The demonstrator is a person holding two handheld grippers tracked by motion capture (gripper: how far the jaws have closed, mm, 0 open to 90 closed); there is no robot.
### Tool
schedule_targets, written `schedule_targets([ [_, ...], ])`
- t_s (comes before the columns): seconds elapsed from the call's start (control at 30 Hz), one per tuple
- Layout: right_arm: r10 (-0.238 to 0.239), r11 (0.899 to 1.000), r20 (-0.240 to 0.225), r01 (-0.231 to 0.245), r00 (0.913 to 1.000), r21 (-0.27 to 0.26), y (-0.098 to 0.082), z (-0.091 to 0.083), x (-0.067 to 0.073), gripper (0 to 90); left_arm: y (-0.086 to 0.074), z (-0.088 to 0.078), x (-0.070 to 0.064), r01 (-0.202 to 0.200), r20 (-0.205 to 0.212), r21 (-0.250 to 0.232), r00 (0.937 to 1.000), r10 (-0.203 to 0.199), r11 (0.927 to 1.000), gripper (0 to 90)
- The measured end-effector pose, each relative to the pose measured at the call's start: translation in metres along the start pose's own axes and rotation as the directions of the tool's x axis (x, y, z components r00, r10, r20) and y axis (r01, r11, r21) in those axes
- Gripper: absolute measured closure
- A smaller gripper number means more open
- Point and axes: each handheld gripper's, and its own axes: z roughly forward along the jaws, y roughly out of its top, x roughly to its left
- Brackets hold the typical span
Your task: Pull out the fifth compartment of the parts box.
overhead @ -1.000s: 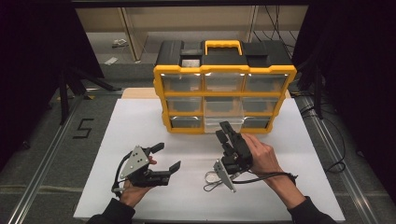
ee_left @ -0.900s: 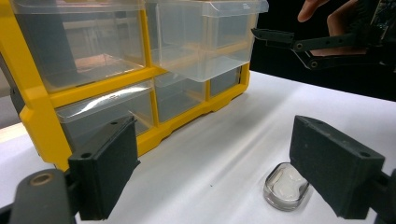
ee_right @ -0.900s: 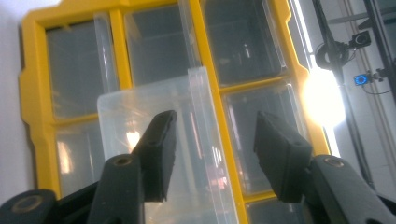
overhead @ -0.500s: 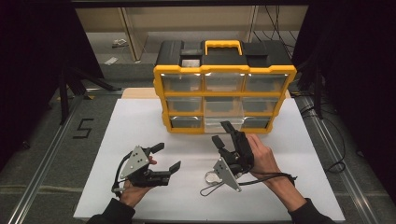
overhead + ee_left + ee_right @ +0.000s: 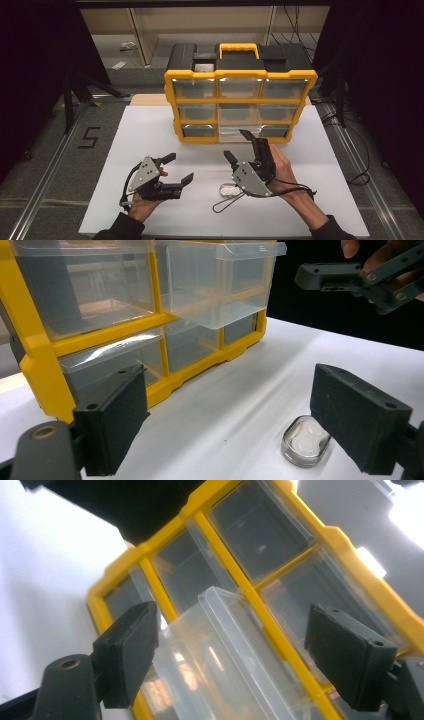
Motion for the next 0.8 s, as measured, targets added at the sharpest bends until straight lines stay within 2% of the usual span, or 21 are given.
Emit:
schedule_targets([
  [0.1, 0.046, 0.999, -0.033, -0.046, 0.9984, -0.002, 0.000, -0.001, -0.004, 21.5, 0.000, 0.000, 0.000, -0.002, 0.000, 0.002, 1.0000, 0.002, 1.0000, 14.9],
  [0.13, 0.088, 0.996, -0.061, -0.089, 0.9942, -0.004, 0.001, -0.003, -0.007, 21.2, 0.000, 0.000, 0.000, -0.003, 0.001, -0.001, 1.0000, 0.003, 1.0000, 14.9],
  [0.2, 0.105, 0.994, -0.072, -0.105, 0.9919, -0.004, 0.001, -0.003, -0.008, 21.2, 0.000, 0.000, 0.000, -0.001, 0.000, 0.001, 1.0000, 0.001, 1.0000, 14.9],
  [0.23, 0.128, 0.992, -0.086, -0.128, 0.9881, -0.005, 0.001, -0.004, -0.010, 21.0, 0.000, 0.000, 0.000, -0.002, 0.000, 0.002, 1.0000, 0.002, 1.0000, 14.9],
  [0.27, 0.181, 0.983, -0.118, -0.183, 0.9764, -0.007, 0.001, -0.005, -0.013, 21.0, 0.000, 0.000, 0.000, -0.001, 0.000, 0.002, 1.0000, 0.001, 1.0000, 14.9],
  [0.3, 0.181, 0.983, -0.118, -0.183, 0.9764, -0.007, 0.001, -0.005, -0.013, 21.0, 0.000, 0.000, 0.000, 0.000, 0.000, 0.000, 1.0000, 0.000, 1.0000, 14.9],
  [0.4, 0.233, 0.971, -0.153, -0.237, 0.9603, -0.006, 0.000, -0.006, -0.017, 21.1, 0.000, 0.000, 0.000, -0.003, 0.001, 0.004, 1.0000, 0.003, 1.0000, 14.9],
  [0.43, 0.267, 0.962, -0.176, -0.272, 0.9476, -0.007, -0.001, -0.006, -0.018, 21.1, 0.000, 0.000, 0.000, -0.001, 0.001, 0.001, 1.0000, 0.001, 1.0000, 14.9],
  [0.5, 0.302, 0.951, -0.204, -0.309, 0.9311, -0.001, -0.002, -0.007, -0.019, 21.1, 0.000, 0.000, 0.000, 0.000, 0.001, 0.003, 1.0000, 0.000, 1.0000, 14.9],
  [0.53, 0.302, 0.951, -0.204, -0.309, 0.9311, -0.001, -0.002, -0.007, -0.019, 21.1, 0.000, 0.000, 0.000, 0.000, 0.001, 0.003, 1.0000, 0.000, 1.0000, 14.9],
  [0.57, 0.317, 0.946, -0.219, -0.325, 0.9228, -0.002, -0.002, -0.007, -0.020, 21.1, 0.000, 0.000, 0.000, -0.002, 0.002, 0.004, 1.0000, 0.002, 1.0000, 14.9],
  [0.67, 0.342, 0.936, -0.243, -0.352, 0.9077, 0.003, -0.003, -0.007, -0.020, 21.1, 0.000, 0.000, 0.000, 0.000, 0.002, 0.002, 1.0000, 0.000, 1.0000, 14.9],
  [0.7, 0.355, 0.931, -0.251, -0.365, 0.9004, 0.007, -0.003, -0.007, -0.021, 21.3, 0.000, 0.000, 0.000, -0.002, 0.002, 0.004, 1.0000, 0.001, 1.0000, 14.9],
  [0.77, 0.387, 0.918, -0.274, -0.396, 0.8806, 0.022, -0.004, -0.006, -0.022, 21.7, 0.000, 0.000, 0.000, -0.002, 0.003, 0.003, 1.0000, 0.002, 1.0000, 14.9],
  [0.8, 0.411, 0.907, -0.300, -0.420, 0.8609, 0.036, -0.006, -0.006, -0.023, 21.6, 0.000, 0.000, 0.000, 0.000, 0.002, 0.001, 1.0000, 0.000, 1.0000, 14.9],
])
